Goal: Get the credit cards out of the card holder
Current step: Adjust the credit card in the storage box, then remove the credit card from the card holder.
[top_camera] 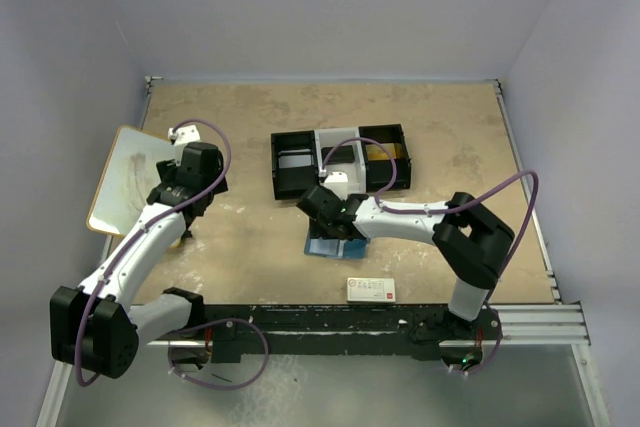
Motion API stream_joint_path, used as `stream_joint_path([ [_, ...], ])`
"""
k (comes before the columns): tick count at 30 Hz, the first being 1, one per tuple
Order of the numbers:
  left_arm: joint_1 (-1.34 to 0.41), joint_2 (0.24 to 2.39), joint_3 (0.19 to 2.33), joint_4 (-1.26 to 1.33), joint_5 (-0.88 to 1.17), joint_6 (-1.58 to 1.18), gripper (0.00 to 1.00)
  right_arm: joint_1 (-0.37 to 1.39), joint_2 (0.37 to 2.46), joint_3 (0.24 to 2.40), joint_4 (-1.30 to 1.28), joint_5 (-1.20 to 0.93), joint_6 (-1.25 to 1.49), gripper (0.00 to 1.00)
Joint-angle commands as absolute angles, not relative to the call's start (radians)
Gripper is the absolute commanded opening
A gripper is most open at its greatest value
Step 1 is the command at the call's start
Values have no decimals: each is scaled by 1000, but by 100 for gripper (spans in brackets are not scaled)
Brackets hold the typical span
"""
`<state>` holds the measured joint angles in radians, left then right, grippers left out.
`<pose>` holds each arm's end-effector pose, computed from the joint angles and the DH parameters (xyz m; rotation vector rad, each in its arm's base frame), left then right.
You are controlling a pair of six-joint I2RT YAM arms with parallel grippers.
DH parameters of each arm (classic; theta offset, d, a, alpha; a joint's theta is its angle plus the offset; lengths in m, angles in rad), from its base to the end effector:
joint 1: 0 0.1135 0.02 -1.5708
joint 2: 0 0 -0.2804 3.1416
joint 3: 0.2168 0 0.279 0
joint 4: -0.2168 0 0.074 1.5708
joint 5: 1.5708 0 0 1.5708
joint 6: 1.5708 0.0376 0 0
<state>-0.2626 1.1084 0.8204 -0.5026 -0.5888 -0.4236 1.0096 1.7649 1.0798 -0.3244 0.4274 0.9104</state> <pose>0.2442 -0.0440 0.2698 -0.4514 2.1761 0.3247 0.2158 0.3140 0.1711 0.0318 2.4700 0.2753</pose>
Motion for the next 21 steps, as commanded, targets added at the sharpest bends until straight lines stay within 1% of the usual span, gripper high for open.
stream_joint_path([
  [1,-259,1107,844,-487,-601,-412,81,1017,1769,1060,-295,390,929,56],
  [4,-259,1109,844,-486,-593,-411,81,1011,1740,1032,-232,358,905,47],
  [6,-258,1112,843,-484,-581,-409,81,996,1711,1002,-170,322,883,45],
  [9,-259,1110,843,-483,-554,-407,81,945,1679,927,-52,214,851,38],
  [10,-259,1108,844,-482,-540,-408,81,923,1672,903,-4,165,848,35],
  [11,-259,1106,840,-478,-520,-408,81,903,1666,881,30,131,844,30],
  [12,-259,1103,838,-474,-489,-410,81,882,1659,861,62,96,839,26],
  [15,-259,1093,831,-452,-306,-446,80,838,1631,787,175,2,839,25],
  [19,-276,1065,772,-297,65,-577,75,784,1605,695,335,-122,867,25],
  [21,-353,1057,746,-197,131,-648,73,758,1603,658,389,-171,878,25],
])
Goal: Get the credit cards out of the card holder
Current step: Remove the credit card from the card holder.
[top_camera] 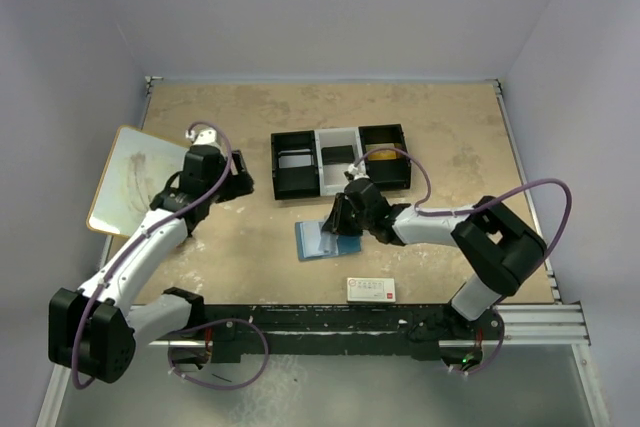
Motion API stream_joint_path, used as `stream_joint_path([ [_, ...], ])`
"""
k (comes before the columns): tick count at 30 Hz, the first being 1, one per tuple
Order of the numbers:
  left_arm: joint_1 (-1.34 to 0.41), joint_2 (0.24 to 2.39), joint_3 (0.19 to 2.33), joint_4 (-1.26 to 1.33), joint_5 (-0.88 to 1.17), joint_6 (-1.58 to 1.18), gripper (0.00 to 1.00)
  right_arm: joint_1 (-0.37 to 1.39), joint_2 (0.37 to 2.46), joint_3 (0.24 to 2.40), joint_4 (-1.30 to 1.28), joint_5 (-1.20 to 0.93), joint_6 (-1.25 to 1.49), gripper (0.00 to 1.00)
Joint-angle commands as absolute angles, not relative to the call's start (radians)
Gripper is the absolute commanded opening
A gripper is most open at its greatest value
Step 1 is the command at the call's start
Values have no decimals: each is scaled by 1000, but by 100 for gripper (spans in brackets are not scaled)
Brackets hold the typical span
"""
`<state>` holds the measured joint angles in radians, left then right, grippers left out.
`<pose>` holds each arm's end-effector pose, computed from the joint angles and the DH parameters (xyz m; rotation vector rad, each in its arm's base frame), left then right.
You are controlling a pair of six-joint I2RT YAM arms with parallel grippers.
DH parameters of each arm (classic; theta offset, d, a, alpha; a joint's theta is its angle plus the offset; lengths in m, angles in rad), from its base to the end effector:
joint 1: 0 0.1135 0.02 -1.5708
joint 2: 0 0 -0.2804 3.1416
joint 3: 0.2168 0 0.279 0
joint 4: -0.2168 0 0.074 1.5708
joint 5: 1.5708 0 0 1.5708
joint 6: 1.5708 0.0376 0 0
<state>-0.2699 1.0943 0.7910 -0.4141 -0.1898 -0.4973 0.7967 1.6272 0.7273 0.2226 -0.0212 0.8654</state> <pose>0.2457 -0.0606 0.2656 -0.3563 2.2515 -0.1865 0.2365 0.2431 0.1474 0.0706 2.4119 0.8710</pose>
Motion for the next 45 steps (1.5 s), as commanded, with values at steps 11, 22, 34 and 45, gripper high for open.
stream_joint_path([
  [11,-737,1225,649,49,105,-815,72,663,1629,538,567,-300,941,27],
  [22,-851,1403,625,157,154,-841,68,643,1629,509,590,-299,975,36],
  [34,-853,1513,595,249,154,-874,66,629,1653,502,624,-328,981,35],
  [45,-853,1546,590,398,230,-941,66,619,1634,486,654,-354,997,41],
])
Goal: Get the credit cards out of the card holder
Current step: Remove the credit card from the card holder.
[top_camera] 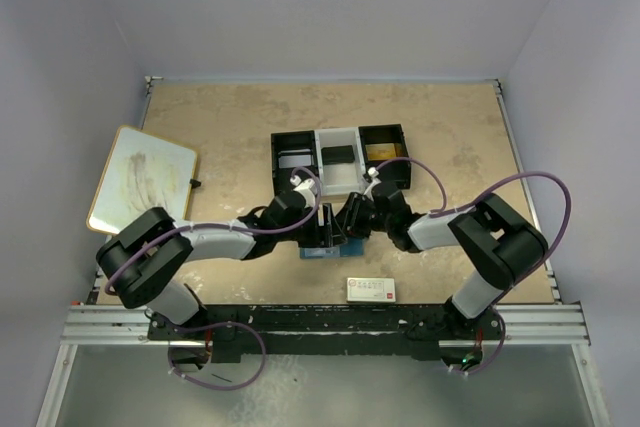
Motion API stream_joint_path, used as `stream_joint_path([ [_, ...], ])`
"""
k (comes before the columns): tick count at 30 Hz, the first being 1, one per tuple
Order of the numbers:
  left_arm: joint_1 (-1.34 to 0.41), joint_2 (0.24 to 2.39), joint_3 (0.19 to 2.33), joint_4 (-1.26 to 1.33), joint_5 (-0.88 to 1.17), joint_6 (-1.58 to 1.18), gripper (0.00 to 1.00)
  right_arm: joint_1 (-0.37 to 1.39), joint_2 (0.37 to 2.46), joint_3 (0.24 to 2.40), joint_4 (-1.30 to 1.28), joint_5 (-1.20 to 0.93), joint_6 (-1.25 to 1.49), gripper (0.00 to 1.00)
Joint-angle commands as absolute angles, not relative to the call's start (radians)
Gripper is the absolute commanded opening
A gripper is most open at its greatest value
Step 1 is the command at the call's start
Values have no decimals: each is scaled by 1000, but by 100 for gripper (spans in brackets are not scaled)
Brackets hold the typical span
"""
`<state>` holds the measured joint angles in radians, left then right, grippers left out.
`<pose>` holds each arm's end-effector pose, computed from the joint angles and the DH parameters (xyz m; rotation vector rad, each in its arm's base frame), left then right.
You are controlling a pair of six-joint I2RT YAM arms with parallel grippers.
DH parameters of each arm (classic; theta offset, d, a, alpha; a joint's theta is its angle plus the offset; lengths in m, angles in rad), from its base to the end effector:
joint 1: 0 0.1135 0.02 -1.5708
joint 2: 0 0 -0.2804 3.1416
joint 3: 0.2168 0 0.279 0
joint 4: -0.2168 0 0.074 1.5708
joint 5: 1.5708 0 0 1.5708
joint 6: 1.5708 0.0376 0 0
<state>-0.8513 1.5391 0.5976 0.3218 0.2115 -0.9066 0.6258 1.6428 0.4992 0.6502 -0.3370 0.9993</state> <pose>0.1985 -0.2385 0.1445 0.0661 2.4502 -1.1363 0.2392 0.1882 0.1182 0.1983 2.3155 1.2737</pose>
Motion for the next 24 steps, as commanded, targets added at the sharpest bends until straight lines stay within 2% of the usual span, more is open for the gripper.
stream_joint_path([
  [1,-853,1543,598,400,227,-942,66,618,1625,486,651,-353,996,44],
  [12,-854,1605,677,430,248,-935,66,618,1415,544,323,-99,983,64],
  [19,-862,1644,724,427,270,-925,65,616,1280,581,74,126,1015,66],
  [24,-874,1743,741,430,323,-940,65,612,1187,590,3,205,1016,63],
])
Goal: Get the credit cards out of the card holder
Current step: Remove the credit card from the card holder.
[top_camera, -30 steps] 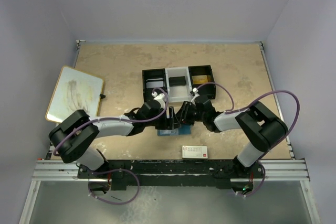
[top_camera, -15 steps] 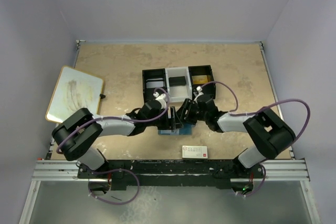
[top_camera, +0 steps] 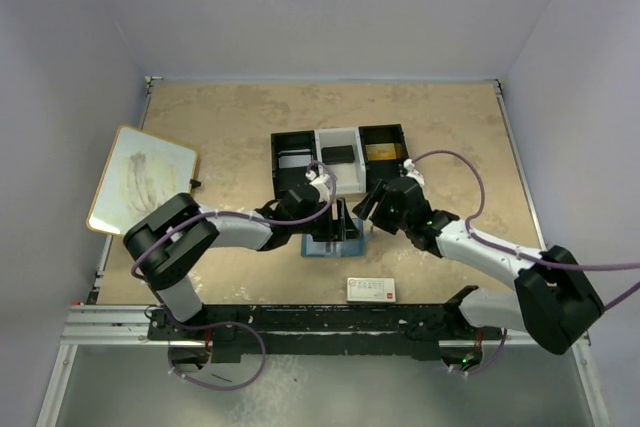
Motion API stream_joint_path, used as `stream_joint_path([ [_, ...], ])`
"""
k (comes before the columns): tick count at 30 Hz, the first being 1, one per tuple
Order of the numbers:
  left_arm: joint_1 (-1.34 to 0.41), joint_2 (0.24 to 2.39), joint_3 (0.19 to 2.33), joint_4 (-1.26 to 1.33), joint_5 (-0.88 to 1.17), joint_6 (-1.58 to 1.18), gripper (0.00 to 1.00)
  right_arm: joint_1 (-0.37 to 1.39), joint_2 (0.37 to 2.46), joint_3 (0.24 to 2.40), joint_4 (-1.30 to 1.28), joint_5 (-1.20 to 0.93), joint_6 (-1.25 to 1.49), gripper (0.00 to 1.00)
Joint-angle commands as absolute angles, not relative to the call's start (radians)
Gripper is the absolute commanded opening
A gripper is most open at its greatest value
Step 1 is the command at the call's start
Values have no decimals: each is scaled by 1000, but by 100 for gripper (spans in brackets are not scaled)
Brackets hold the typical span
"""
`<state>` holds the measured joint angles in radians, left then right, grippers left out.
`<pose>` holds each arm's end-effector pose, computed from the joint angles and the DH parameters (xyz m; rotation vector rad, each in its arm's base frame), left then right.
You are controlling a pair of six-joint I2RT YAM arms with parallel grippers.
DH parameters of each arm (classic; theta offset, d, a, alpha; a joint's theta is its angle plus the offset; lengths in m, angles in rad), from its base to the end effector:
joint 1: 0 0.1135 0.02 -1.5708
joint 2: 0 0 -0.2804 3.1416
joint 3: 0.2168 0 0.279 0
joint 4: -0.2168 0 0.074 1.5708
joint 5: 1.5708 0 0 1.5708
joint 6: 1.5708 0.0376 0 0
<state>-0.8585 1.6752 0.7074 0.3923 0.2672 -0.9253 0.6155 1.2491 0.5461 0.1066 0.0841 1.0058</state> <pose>0.2184 -0.2681 0.1420 0.0961 2.4312 -1.2308 0.2225 0.1534 0.1865 0.4937 2.2344 0.8121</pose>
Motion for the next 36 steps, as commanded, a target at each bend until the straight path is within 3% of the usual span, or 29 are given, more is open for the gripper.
stream_joint_path([
  [1,-879,1753,742,435,324,-943,65,611,1176,591,6,202,1011,62],
  [5,-893,1736,741,426,307,-940,62,611,1176,613,27,152,971,57],
  [12,-893,1457,769,142,85,-800,63,612,1224,669,78,52,893,58],
  [17,-892,1241,715,-73,-238,-774,65,630,1290,735,62,70,844,58],
  [24,-878,1077,666,-404,-713,-1002,72,811,1446,907,-121,279,836,65],
  [36,-874,962,663,-523,-852,-1068,76,924,1712,1104,-247,331,814,69],
])
